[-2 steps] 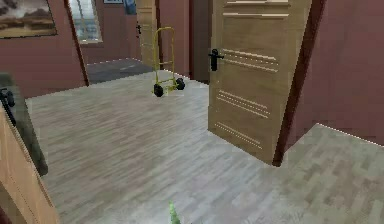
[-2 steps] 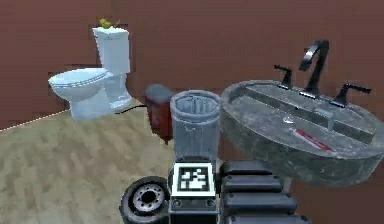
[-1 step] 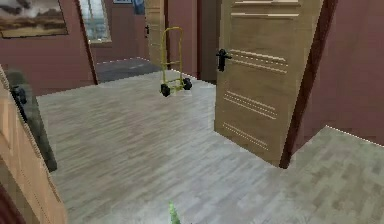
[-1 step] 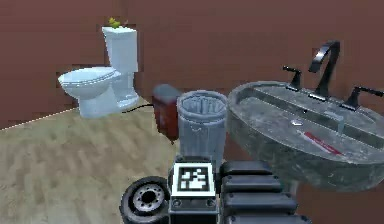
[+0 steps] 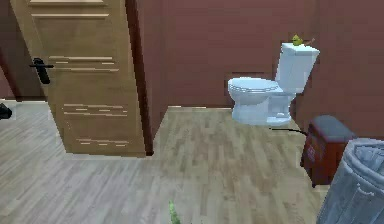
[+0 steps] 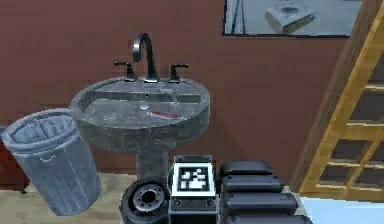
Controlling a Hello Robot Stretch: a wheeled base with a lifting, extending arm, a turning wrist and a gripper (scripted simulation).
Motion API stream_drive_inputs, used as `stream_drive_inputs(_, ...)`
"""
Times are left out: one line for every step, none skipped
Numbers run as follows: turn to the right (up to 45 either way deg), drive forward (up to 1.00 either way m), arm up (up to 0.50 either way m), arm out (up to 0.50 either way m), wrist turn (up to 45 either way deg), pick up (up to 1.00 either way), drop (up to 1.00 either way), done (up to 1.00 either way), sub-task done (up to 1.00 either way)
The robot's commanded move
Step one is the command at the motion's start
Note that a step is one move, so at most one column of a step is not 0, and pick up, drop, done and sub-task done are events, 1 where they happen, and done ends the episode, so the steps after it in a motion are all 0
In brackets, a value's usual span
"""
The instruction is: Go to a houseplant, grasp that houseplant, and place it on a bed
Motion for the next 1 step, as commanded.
stream_drive_inputs(12.0,0.00,0.00,0.00,0.0,0.00,0.00,0.00,0.00)
